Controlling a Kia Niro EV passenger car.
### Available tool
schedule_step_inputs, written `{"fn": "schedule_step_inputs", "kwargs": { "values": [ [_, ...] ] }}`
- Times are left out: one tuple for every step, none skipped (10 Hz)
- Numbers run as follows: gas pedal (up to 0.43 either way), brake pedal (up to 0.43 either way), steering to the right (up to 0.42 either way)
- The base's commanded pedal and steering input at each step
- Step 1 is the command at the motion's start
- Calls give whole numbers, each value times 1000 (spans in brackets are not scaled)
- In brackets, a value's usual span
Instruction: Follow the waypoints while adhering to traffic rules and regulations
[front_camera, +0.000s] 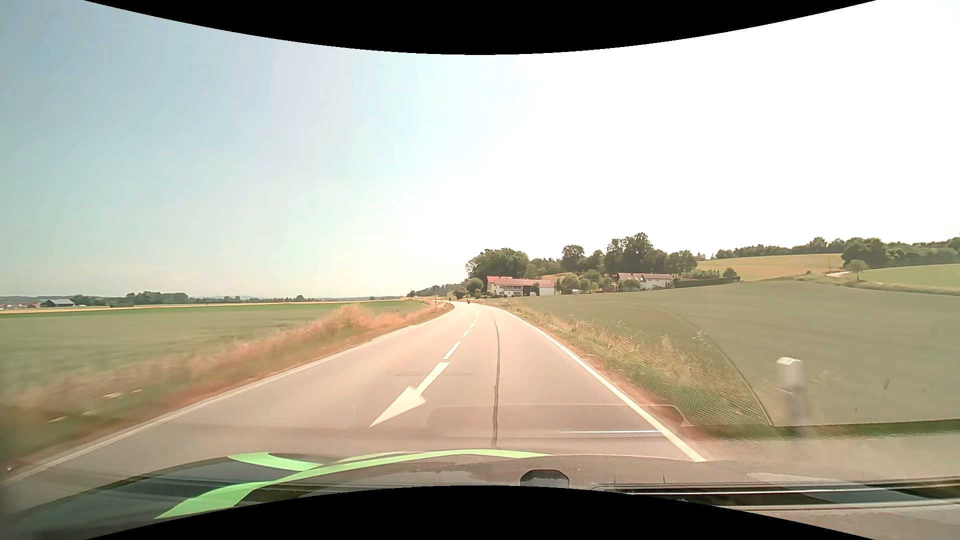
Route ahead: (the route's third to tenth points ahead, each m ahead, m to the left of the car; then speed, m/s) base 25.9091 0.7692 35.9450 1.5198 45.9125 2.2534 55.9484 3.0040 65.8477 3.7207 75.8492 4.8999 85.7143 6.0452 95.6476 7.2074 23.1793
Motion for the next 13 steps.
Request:
{"fn": "schedule_step_inputs", "kwargs": {
  "values": [
    [429, 0, -12],
    [429, 0, -10],
    [429, 0, -11],
    [461, 0, -11],
    [461, 0, -11],
    [469, 0, -11],
    [469, 0, -10],
    [469, 0, -11],
    [469, 0, -11],
    [390, 0, -11],
    [378, 0, -12],
    [378, 0, -12],
    [378, 0, -12]
  ]
}}
